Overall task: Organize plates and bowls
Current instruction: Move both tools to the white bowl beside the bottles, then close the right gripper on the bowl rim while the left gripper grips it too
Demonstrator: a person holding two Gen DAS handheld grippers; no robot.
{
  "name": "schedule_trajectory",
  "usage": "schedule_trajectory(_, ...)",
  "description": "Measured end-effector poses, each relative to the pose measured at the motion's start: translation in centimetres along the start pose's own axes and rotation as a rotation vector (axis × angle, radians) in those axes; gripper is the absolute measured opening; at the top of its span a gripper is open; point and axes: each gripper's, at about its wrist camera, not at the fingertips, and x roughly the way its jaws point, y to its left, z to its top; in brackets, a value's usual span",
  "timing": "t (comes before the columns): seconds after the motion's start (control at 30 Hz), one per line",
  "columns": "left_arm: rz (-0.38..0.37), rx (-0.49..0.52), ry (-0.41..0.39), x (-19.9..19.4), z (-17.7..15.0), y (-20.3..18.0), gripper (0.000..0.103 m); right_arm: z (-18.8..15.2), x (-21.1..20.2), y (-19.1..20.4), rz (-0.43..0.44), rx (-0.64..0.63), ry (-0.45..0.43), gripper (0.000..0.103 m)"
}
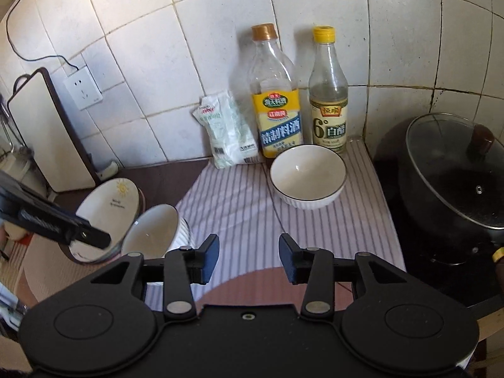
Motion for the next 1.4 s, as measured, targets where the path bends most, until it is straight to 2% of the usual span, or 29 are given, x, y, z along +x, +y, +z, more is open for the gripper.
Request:
schedule_trajectory(0.07, -0.017, -0.027, -0.023, -0.4, 0.2, -0.6, 0.066, 0.0, -0.1, -0.3, -0.006, -0.026, 0.002, 0.052)
schedule_trajectory(0.13, -0.018, -0.052, -0.045, -0.4, 0.5, -1.2, 0.067, -0.1, 0.0, -0.4, -0.004, -0.074, -0.021, 0.065)
schedule_trajectory(0.23, -0.033, -0.097, -0.063, 0.0, 1.2, -2.0, 0.068, -1.0, 0.8, -0.9, 0.027, -0.135, -0.066, 0.068)
schedule_trajectory(0.33, -0.078, -0.114, -0.116, 0.8, 1.9, -2.8, 0.079, -1.7, 2.8, -1.6, 0.001, -0.151, -0.062, 0.072)
schedule_trajectory(0.4, -0.041, -0.081, -0.135, 2.0, 2.3, -3.7, 0.08, -2.0, 4.0, -1.8, -0.049, -0.205, -0.071, 0.076)
schedule_trajectory(0.47, -0.009, -0.058, -0.14, 3.7, 2.6, -4.3, 0.08, -2.2, 5.6, -2.3, -0.062, -0.26, -0.07, 0.077)
schedule_trajectory(0.53, -0.001, -0.065, -0.139, 5.6, 3.1, -4.9, 0.08, -2.4, 7.4, -3.6, -0.061, -0.236, -0.055, 0.077)
schedule_trajectory(0.63, -0.03, -0.113, -0.145, 7.9, 4.0, -6.0, 0.08, -2.8, 9.8, -5.2, -0.056, -0.175, -0.045, 0.077)
schedule_trajectory(0.73, -0.12, -0.197, -0.1, 10.3, 5.2, -6.7, 0.08, -3.4, 11.6, -5.3, -0.102, -0.224, -0.045, 0.078)
schedule_trajectory(0.83, -0.16, -0.238, -0.109, 12.1, 6.2, -7.5, 0.08, -3.3, 13.2, -5.7, -0.104, -0.225, -0.034, 0.088)
schedule_trajectory(0.9, -0.141, -0.242, -0.092, 13.5, 7.1, -7.7, 0.08, -3.1, 13.9, -6.0, -0.102, -0.221, -0.044, 0.089)
schedule_trajectory(0.97, -0.116, -0.206, -0.053, 14.6, 8.1, -8.4, 0.08, -2.8, 14.8, -6.2, -0.12, -0.227, -0.052, 0.089)
schedule_trajectory(1.03, -0.116, -0.156, -0.073, 15.0, 8.8, -9.0, 0.08, -2.5, 15.6, -6.3, -0.129, -0.234, -0.056, 0.089)
schedule_trajectory(1.13, -0.109, -0.163, -0.087, 16.3, 9.7, -9.4, 0.08, -1.9, 17.0, -6.8, -0.111, -0.24, -0.06, 0.089)
schedule_trajectory(1.27, -0.106, -0.226, -0.08, 18.5, 10.9, -9.1, 0.077, -1.3, 18.8, -7.2, -0.111, -0.218, -0.037, 0.09)
schedule_trajectory(1.33, -0.102, -0.256, -0.075, 19.3, 11.4, -8.8, 0.07, -0.7, 19.2, -7.3, -0.103, -0.204, -0.04, 0.09)
schedule_trajectory(1.37, -0.108, -0.26, -0.081, 19.4, 11.5, -8.8, 0.064, -0.5, 19.2, -7.4, -0.102, -0.197, -0.051, 0.09)
schedule_trajectory(1.4, -0.116, -0.26, -0.087, 19.5, 11.6, -8.7, 0.053, -0.2, 19.2, -7.6, -0.095, -0.19, -0.067, 0.09)
